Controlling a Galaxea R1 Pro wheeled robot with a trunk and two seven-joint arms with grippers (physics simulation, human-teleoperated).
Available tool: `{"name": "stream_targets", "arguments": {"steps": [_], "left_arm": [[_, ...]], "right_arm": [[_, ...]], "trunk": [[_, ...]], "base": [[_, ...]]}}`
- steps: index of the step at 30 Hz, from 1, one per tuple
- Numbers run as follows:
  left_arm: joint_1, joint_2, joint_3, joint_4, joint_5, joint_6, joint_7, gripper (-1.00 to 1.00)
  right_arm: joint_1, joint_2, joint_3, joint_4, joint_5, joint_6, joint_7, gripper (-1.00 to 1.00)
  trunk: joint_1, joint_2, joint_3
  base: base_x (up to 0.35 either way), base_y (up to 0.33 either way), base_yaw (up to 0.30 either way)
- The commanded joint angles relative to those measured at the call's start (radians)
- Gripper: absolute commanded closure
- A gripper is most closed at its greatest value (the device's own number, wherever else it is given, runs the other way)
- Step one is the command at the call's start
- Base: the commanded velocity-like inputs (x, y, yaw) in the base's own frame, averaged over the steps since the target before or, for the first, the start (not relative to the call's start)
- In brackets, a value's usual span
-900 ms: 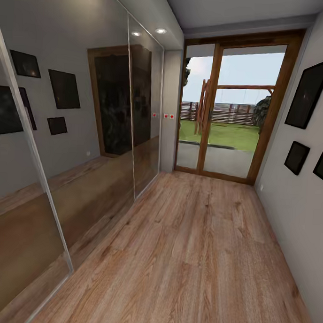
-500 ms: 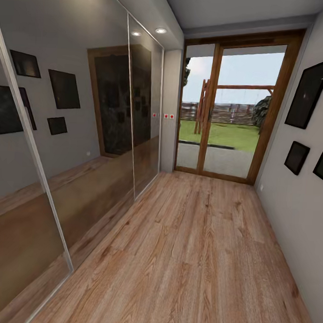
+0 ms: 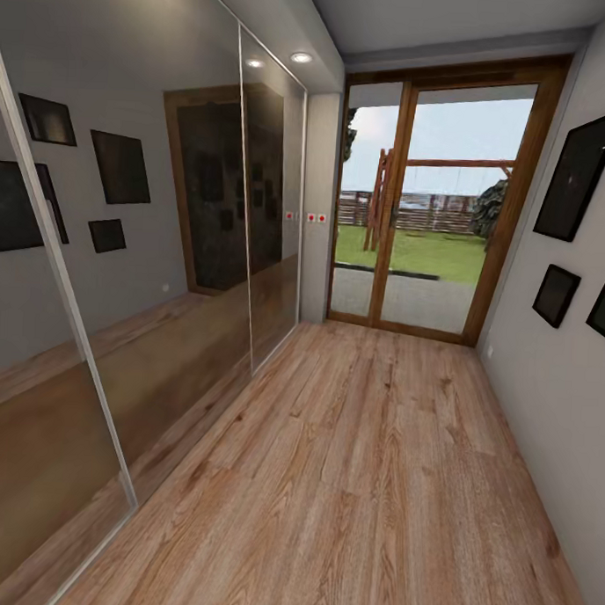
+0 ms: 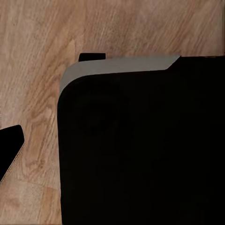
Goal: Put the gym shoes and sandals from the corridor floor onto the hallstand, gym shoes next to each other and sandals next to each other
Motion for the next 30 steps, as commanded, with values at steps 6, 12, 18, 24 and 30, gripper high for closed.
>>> {"name": "stream_targets", "arguments": {"steps": [6, 12, 18, 24, 30], "left_arm": [[-0.002, 0.000, -0.001, -0.034, -0.002, -0.037, 0.000, -1.00], [-0.016, 0.001, -0.001, -0.068, -0.003, -0.070, 0.000, -1.00], [-0.079, 0.002, -0.001, -0.469, -0.005, -0.100, 0.000, -1.00], [-0.117, 0.003, -0.001, -0.468, -0.005, -0.115, 0.001, -1.00], [-0.126, 0.005, 0.001, -0.447, -0.002, -0.159, 0.002, -1.00]], "right_arm": [[0.000, 0.000, -0.001, -0.035, 0.001, 0.000, -0.002, -1.00], [-0.001, 0.000, -0.001, -0.069, 0.000, 0.005, -0.002, -1.00], [-0.016, -0.001, -0.002, -0.308, -0.002, 0.012, -0.002, -1.00], [-0.026, 0.000, -0.001, -0.398, -0.003, 0.013, -0.002, -1.00], [-0.027, 0.002, 0.002, -0.422, 0.002, 0.008, 0.004, -1.00]], "trunk": [[0.000, 0.000, -0.001], [0.000, 0.000, -0.001], [0.000, 0.000, -0.001], [0.000, 0.000, -0.001], [0.000, 0.000, -0.001]], "base": [[0.000, 0.000, 0.000], [0.000, 0.000, 0.000], [0.000, 0.000, 0.000], [0.000, 0.000, 0.000], [0.000, 0.000, 0.000]]}}
